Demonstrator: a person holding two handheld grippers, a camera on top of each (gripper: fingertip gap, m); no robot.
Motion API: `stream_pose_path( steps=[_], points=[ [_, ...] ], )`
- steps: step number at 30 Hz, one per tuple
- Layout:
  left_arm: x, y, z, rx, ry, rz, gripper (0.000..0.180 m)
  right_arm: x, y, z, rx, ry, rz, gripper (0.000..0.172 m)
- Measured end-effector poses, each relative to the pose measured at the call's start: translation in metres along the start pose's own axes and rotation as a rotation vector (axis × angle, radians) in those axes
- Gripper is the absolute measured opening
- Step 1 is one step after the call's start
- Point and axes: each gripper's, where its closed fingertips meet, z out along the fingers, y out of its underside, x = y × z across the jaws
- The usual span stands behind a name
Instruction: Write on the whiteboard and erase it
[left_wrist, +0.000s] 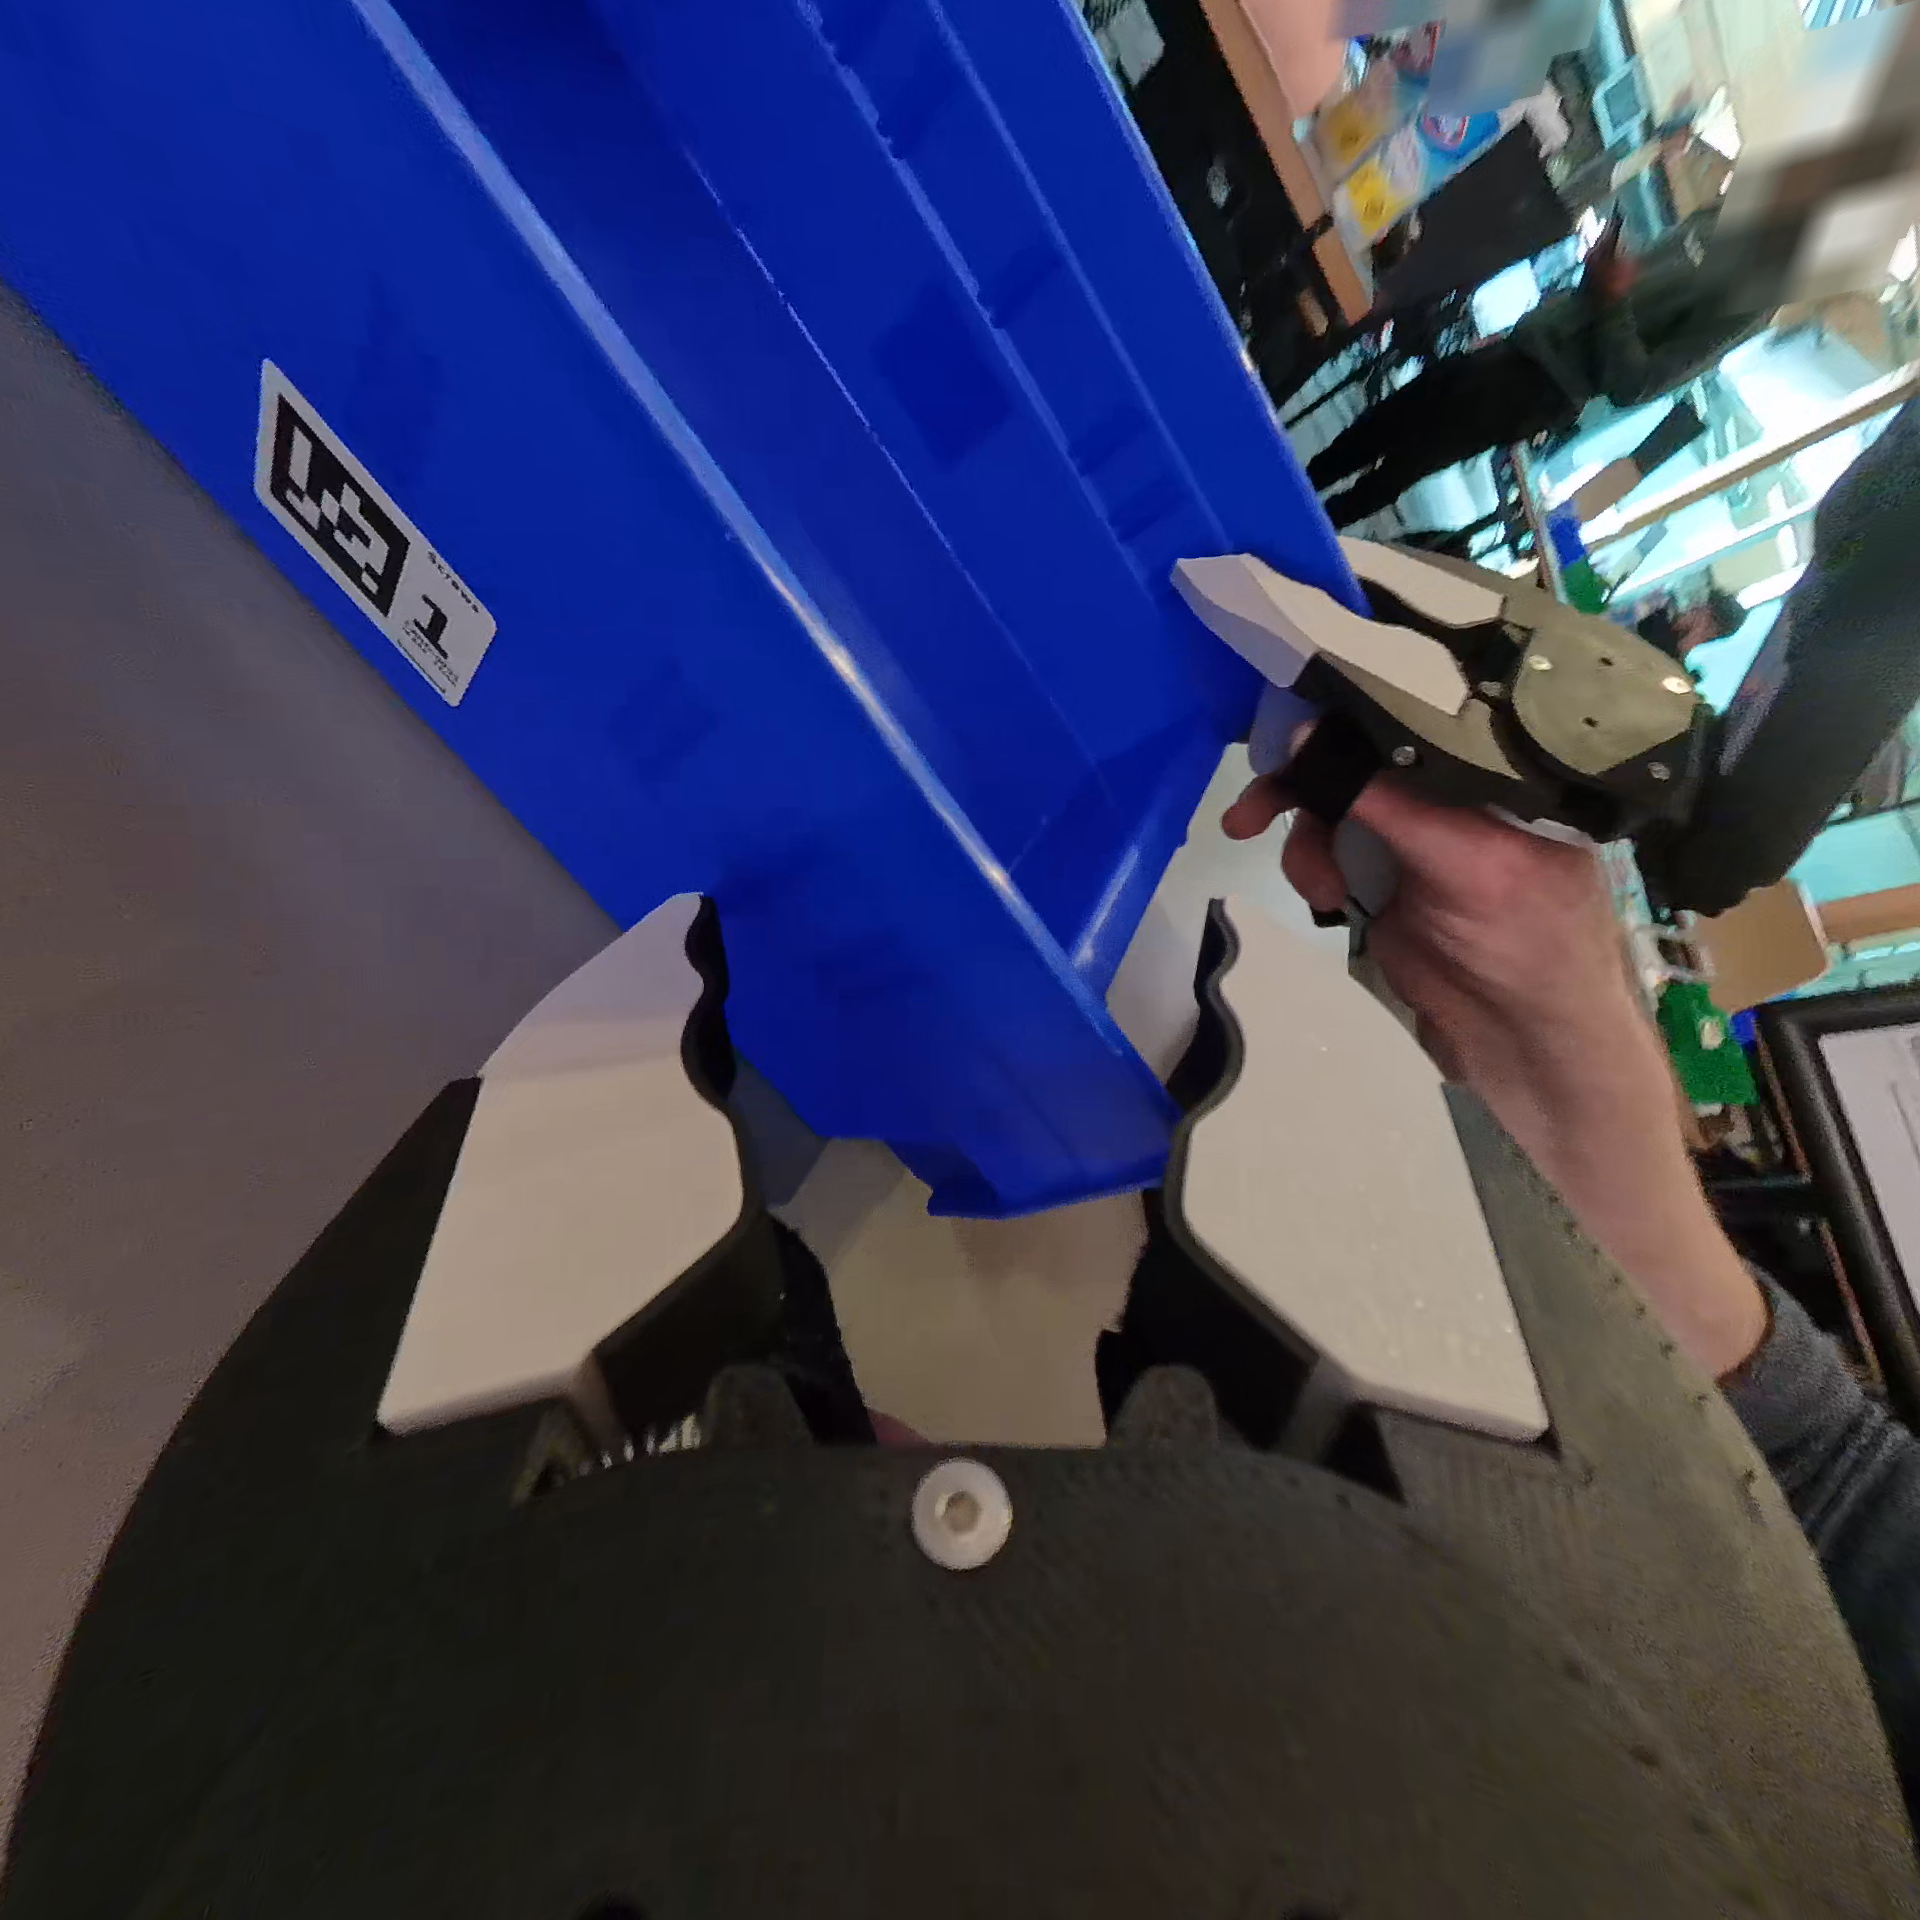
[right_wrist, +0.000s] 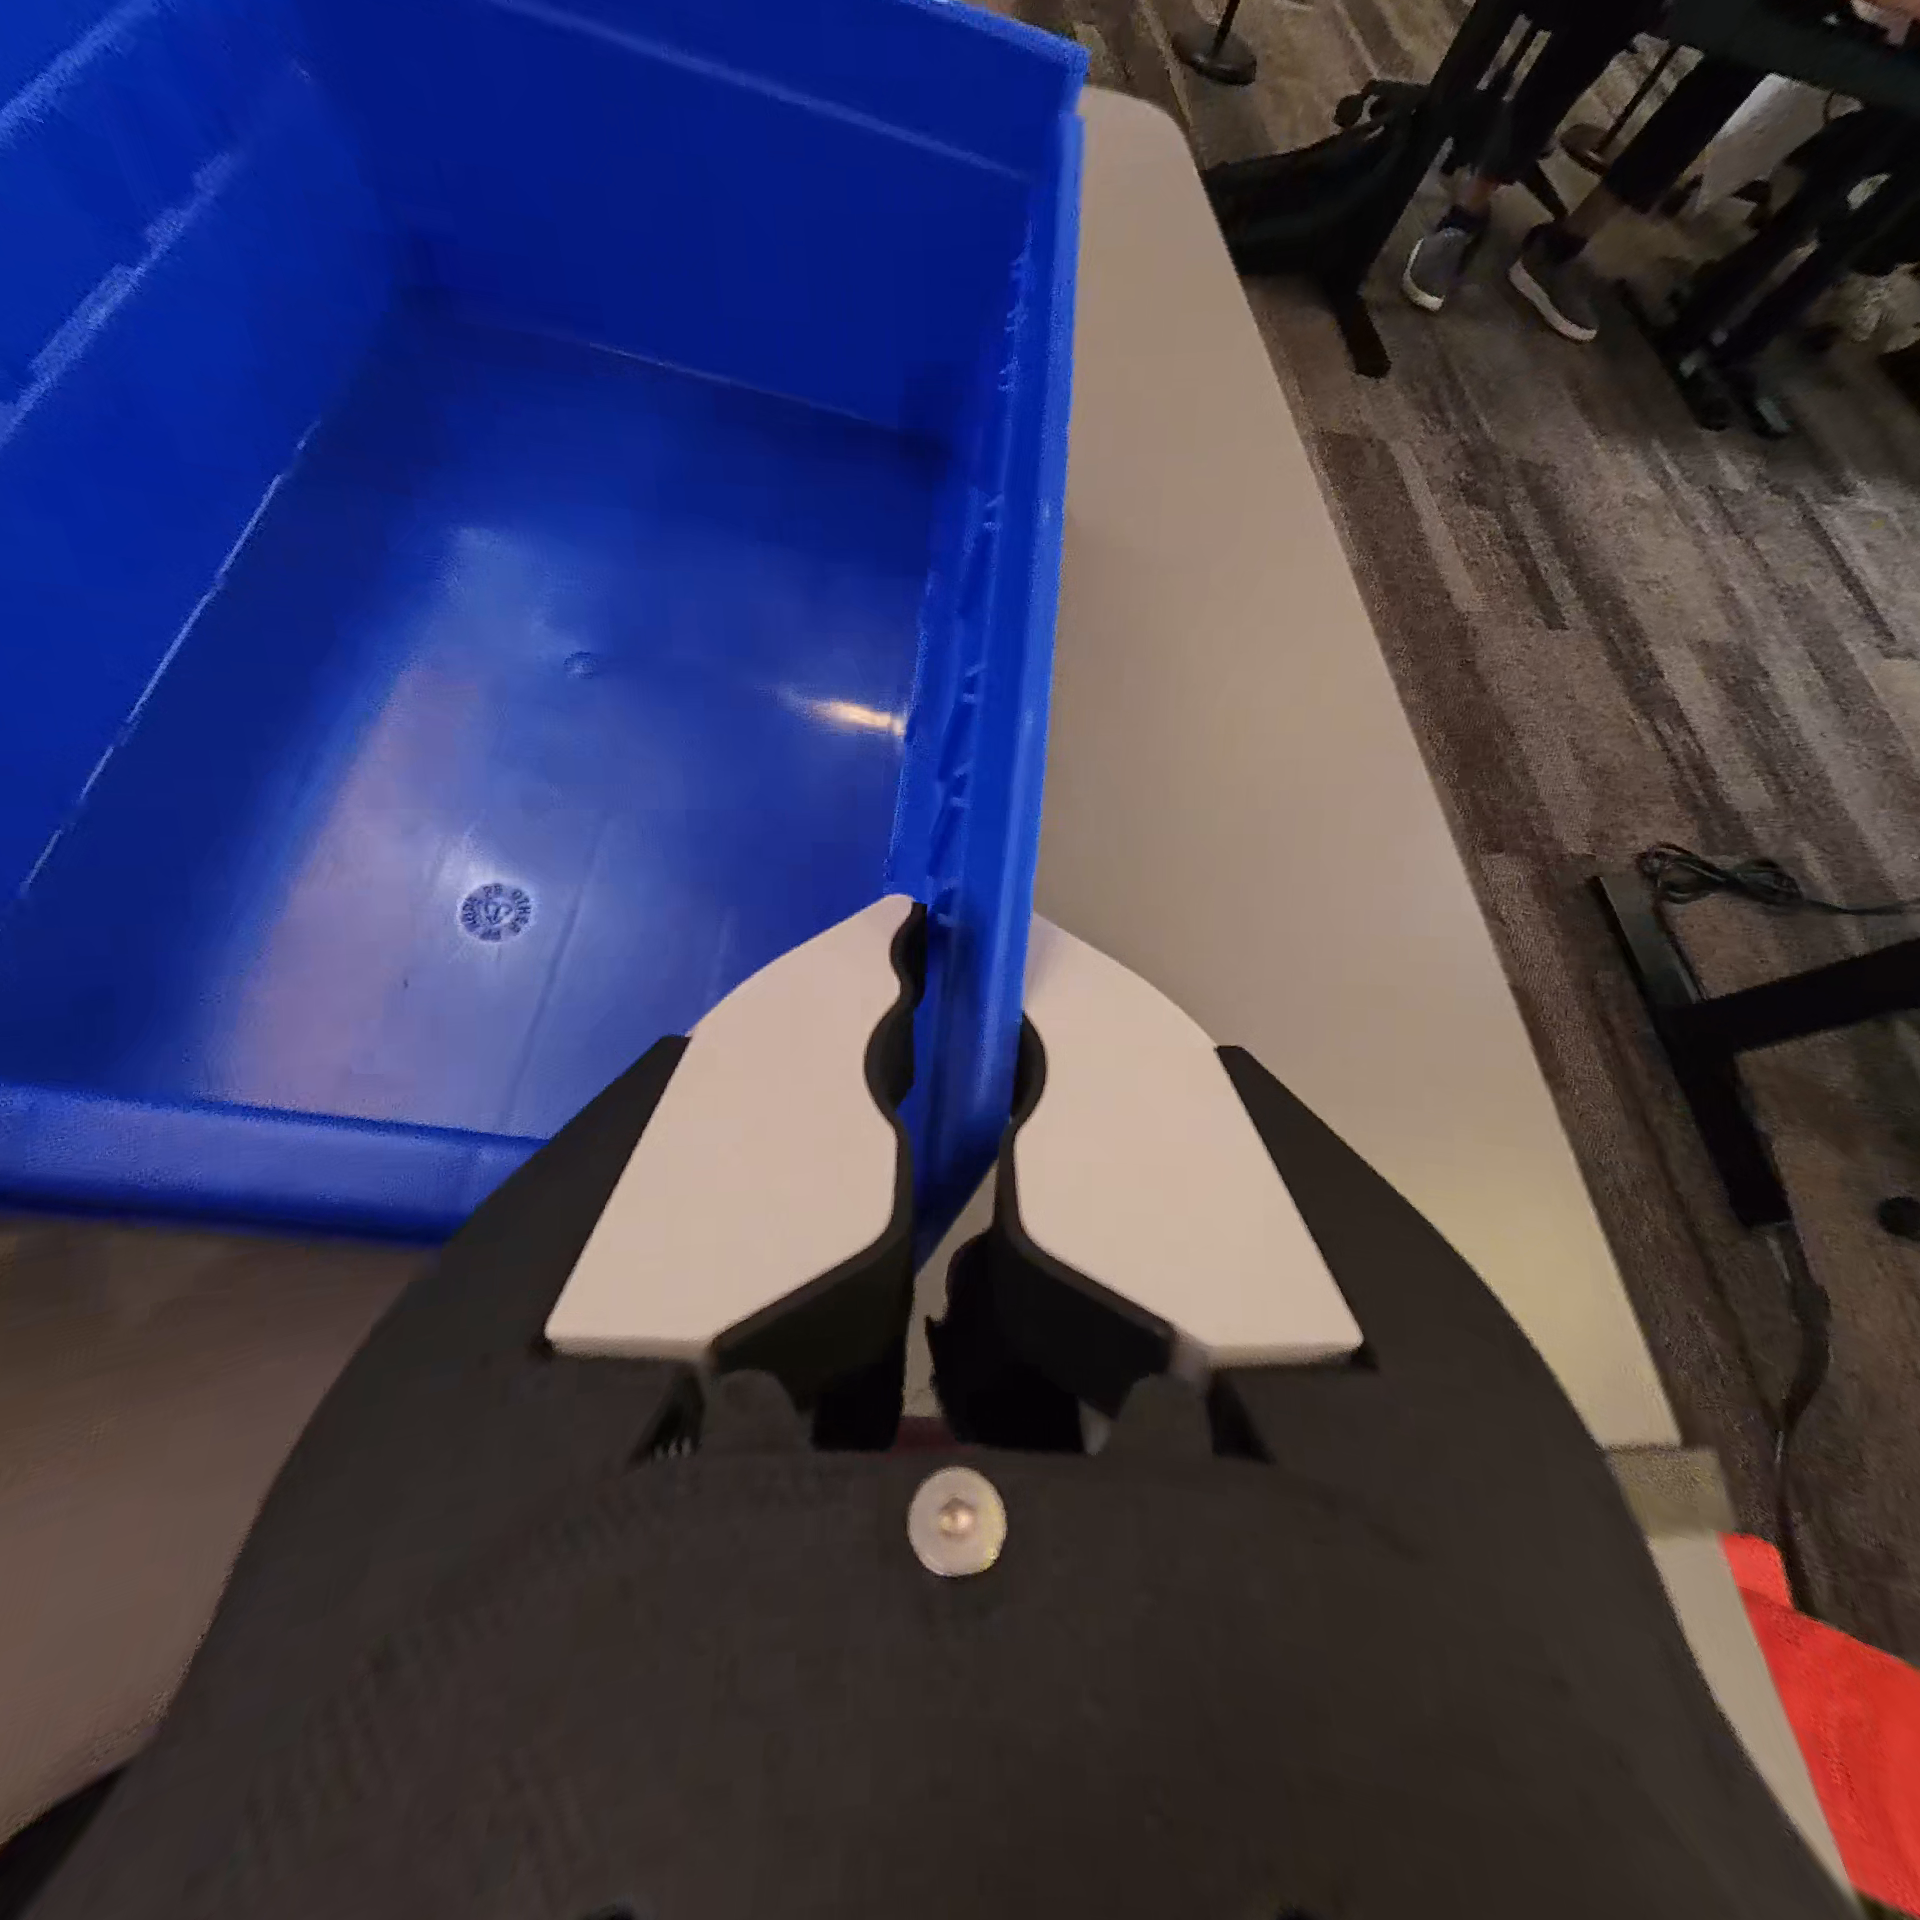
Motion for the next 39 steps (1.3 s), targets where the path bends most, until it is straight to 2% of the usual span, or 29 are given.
stream_pose_path(
  steps=[15,21,23,24,25,26,29,32,34,36,39],
  points=[
    [-0.029,-0.066,0.040,0.150,-0.025,-0.053,0.091,0.036,-0.048,0.088,0.024,-0.095,0.005,0.009],
    [-0.040,-0.081,0.044,0.161,-0.034,-0.042,0.091,0.041,-0.060,0.107,0.027,-0.106,-0.011,0.011],
    [-0.042,-0.081,0.039,0.168,-0.036,-0.019,0.101,0.044,-0.060,0.106,0.021,-0.081,-0.048,0.021],
    [-0.045,-0.079,0.034,0.182,-0.069,0.019,0.102,0.045,-0.063,0.104,0.038,-0.071,-0.045,0.037],
    [-0.043,-0.077,0.028,0.189,-0.095,0.064,0.104,0.046,-0.068,0.098,0.071,-0.071,-0.022,0.044],
    [-0.038,-0.073,0.021,0.187,-0.110,0.102,0.107,0.048,-0.073,0.091,0.105,-0.068,-0.001,0.046],
    [-0.005,-0.056,-0.010,0.190,-0.064,0.168,0.108,0.054,-0.092,0.059,0.210,-0.018,-0.013,0.048],
    [0.037,-0.026,-0.061,0.187,-0.047,0.282,0.105,0.015,-0.119,0.010,0.316,-0.067,-0.164,0.035],
    [0.055,-0.007,-0.106,0.194,-0.072,0.348,0.105,-0.040,-0.135,-0.022,0.380,-0.178,-0.281,0.034],
    [0.060,0.006,-0.163,0.259,-0.149,0.378,0.100,-0.108,-0.148,-0.055,0.460,-0.296,-0.403,0.034],
    [0.037,0.023,-0.258,0.350,-0.388,0.402,0.100,-0.223,-0.150,-0.094,0.513,-0.497,-0.553,0.040]
  ],
)
